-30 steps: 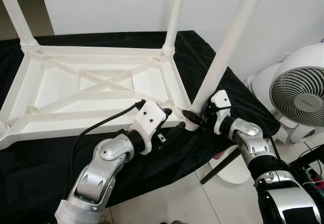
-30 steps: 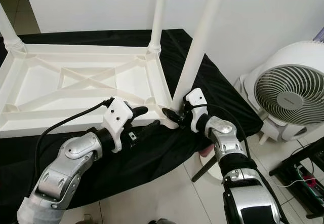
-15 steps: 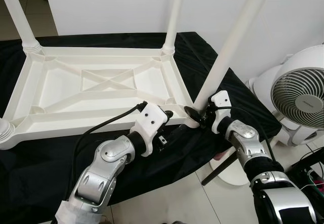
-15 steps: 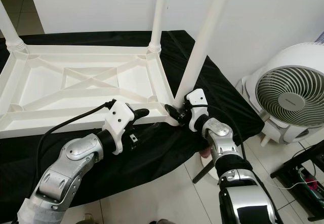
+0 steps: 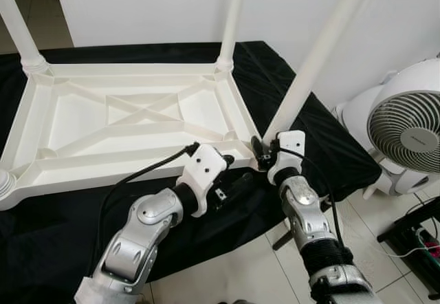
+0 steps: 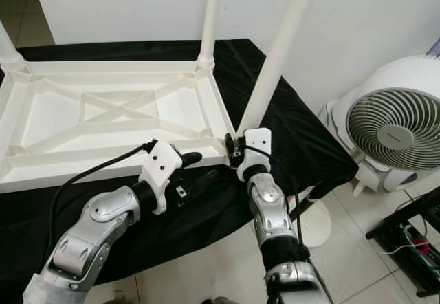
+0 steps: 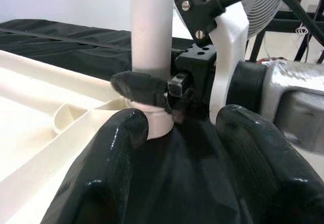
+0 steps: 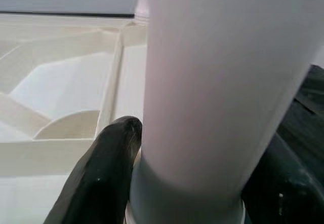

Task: Building children table

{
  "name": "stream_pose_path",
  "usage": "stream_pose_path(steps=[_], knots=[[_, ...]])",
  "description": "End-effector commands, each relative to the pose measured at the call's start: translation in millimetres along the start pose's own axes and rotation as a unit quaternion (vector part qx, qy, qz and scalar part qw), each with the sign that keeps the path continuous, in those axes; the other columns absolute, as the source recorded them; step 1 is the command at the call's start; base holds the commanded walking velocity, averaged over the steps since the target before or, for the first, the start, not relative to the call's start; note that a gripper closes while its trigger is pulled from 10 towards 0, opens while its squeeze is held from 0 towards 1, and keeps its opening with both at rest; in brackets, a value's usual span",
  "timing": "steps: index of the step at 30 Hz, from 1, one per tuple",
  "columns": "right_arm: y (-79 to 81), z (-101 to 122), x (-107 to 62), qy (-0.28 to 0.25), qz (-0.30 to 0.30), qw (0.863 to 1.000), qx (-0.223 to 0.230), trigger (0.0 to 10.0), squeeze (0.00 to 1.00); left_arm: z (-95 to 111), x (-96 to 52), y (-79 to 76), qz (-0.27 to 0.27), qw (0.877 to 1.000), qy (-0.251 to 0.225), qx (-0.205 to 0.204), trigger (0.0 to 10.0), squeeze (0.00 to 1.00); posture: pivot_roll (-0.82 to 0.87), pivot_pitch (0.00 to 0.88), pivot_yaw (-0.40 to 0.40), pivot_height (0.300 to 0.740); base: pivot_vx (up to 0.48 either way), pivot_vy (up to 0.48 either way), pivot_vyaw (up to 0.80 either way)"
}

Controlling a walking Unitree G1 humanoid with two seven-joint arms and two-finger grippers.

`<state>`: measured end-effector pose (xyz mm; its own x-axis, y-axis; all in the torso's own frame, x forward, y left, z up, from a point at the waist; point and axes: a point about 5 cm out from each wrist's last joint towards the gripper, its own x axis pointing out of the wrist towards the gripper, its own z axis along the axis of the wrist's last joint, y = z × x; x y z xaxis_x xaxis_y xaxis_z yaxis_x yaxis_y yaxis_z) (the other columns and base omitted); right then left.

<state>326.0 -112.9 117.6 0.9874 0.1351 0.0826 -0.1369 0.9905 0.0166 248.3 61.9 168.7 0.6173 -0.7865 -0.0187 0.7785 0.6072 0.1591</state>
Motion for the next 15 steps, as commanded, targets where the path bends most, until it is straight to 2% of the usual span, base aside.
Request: stream_pose_path(steps=[1,5,6,7,8,15], knots=[[9.0,-15.9,-8.0,0.041,0.000,0.999,0.012,0.0,0.00,2.2,1.8,-3.0,0.006,1.000,-0.005,-0.004,10.0,0.00,0.07,0.073,-0.110,0.740,0.000,0.000,0.00],[1.8,-11.0,-8.6,0.036,-0.003,0.999,0.013,0.0,0.00,2.1,1.0,-3.5,0.006,1.000,-0.004,-0.004,10.0,0.00,0.07,0.074,-0.112,0.740,0.000,0.000,0.00],[-1.7,-9.6,-8.9,0.033,-0.001,0.999,0.014,10.0,0.00,2.1,0.6,-3.4,0.006,1.000,-0.004,-0.003,10.0,0.00,0.07,0.073,-0.112,0.740,0.000,0.000,0.00],[-1.7,-9.6,-8.9,0.033,-0.001,0.999,0.014,10.0,0.00,2.1,0.6,-3.4,0.006,1.000,-0.004,-0.003,10.0,0.00,0.07,0.073,-0.112,0.740,0.000,0.000,0.00],[-5.4,-7.5,-9.7,0.030,-0.002,0.999,0.015,10.0,1.00,2.0,0.4,-3.3,0.007,1.000,-0.004,-0.003,10.0,0.00,0.07,0.073,-0.114,0.740,0.000,0.000,0.00],[-21.2,0.9,-10.8,0.014,0.001,1.000,0.009,10.0,1.00,2.2,1.1,-3.9,0.007,1.000,-0.005,-0.004,10.0,0.00,0.07,0.070,-0.116,0.740,0.000,0.000,0.00]])
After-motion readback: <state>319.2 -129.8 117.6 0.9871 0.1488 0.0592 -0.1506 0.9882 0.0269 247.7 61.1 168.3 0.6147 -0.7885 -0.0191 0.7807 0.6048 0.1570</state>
